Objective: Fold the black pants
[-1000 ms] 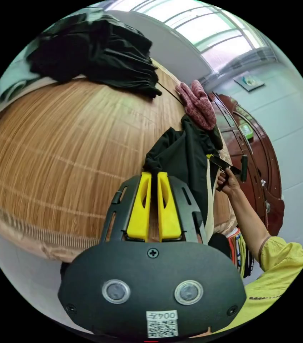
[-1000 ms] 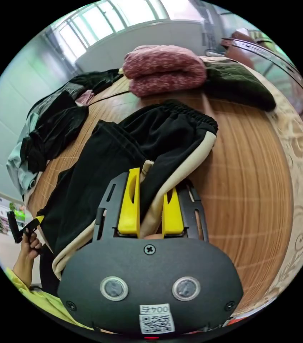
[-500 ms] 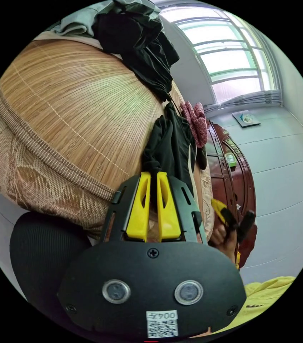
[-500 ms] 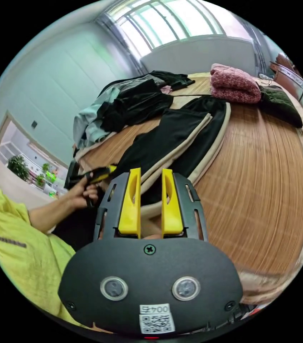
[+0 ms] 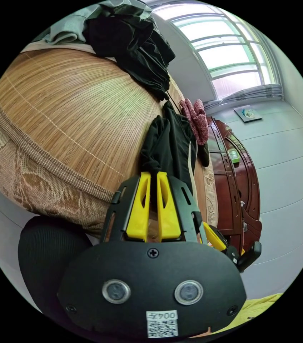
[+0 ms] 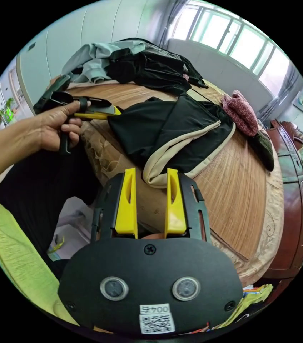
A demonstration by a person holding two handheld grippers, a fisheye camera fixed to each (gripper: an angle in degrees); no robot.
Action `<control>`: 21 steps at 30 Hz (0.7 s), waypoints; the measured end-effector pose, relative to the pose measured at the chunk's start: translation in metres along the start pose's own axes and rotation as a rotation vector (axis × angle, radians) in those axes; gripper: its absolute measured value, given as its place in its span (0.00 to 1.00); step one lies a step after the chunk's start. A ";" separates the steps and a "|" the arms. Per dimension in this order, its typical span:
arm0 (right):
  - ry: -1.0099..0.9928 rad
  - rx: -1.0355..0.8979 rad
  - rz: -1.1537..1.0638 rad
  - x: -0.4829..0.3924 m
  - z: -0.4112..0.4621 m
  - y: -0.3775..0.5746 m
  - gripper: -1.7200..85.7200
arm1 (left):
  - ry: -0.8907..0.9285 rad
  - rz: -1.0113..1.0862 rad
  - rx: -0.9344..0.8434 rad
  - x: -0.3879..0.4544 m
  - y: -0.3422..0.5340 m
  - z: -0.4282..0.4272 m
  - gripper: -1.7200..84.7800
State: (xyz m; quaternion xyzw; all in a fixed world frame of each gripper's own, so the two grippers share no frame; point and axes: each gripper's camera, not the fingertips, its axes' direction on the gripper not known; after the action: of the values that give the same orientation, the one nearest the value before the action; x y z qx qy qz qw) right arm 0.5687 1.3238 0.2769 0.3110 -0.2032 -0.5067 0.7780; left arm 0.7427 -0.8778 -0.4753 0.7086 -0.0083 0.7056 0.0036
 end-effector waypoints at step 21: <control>-0.737 0.056 0.844 0.194 0.033 0.102 0.05 | 0.083 -0.058 -0.072 -0.003 0.002 -0.026 0.06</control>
State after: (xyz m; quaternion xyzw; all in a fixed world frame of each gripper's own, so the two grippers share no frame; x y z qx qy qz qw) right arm 0.6937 1.1674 0.3711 0.0253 -0.5820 -0.2209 0.7822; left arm 0.7169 -0.8790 -0.4779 0.6781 -0.0130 0.7332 0.0501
